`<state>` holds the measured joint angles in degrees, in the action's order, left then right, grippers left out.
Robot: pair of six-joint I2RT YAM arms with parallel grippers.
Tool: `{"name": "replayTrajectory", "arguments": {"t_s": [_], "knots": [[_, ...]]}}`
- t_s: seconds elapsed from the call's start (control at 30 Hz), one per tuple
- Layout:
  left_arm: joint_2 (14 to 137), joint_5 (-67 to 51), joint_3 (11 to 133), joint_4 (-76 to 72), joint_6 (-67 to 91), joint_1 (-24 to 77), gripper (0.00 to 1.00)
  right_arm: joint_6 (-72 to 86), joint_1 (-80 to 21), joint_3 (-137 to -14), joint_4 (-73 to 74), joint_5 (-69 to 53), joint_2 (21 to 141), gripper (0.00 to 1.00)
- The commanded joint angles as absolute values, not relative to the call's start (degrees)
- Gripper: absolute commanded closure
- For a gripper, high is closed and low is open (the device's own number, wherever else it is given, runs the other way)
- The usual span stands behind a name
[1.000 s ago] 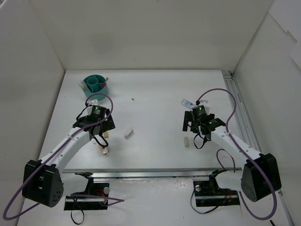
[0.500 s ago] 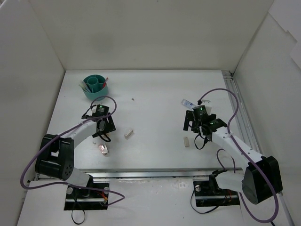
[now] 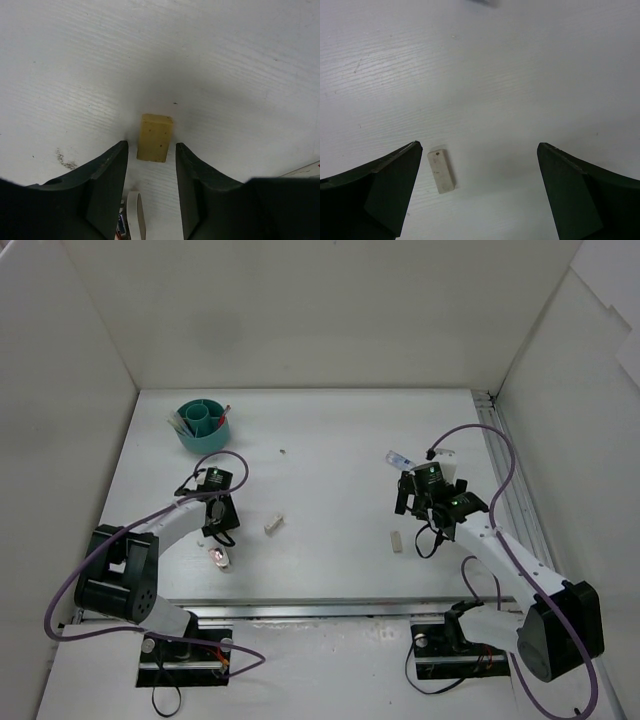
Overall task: Sort the stationery into containers
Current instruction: Pick up the stationery from the center of the board, then place the stationery in the storage box.
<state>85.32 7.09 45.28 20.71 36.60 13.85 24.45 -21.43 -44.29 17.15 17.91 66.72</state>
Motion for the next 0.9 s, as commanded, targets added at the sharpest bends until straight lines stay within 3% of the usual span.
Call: {"name": "replayTrajectory", "arguments": {"t_s": [0.0,0.1,0.2,0.27,0.53,0.87], "knots": [[84.8,8.0,47.0,21.9,36.7,13.6,0.63,24.9,-21.5,-45.8,17.0,22.2,63.6,0.02],[84.6,7.7,47.0,21.3,36.4,13.6,0.73,24.6,-21.5,-45.6,17.1,22.8,62.6,0.02],[84.1,7.4,48.1,21.4,35.5,13.6,0.93,24.7,-21.5,-45.6,17.1,22.9,62.1,0.02],[83.1,7.5,49.1,21.2,34.5,13.6,1.0,24.6,-21.5,-45.7,17.0,22.9,62.1,0.02],[76.4,9.5,64.2,16.8,23.2,13.1,1.0,22.8,-21.6,-48.1,17.1,23.6,63.6,0.02],[97.1,3.4,96.0,14.9,13.8,4.2,1.0,18.0,-21.5,-56.1,16.9,28.7,72.7,0.02]]}}
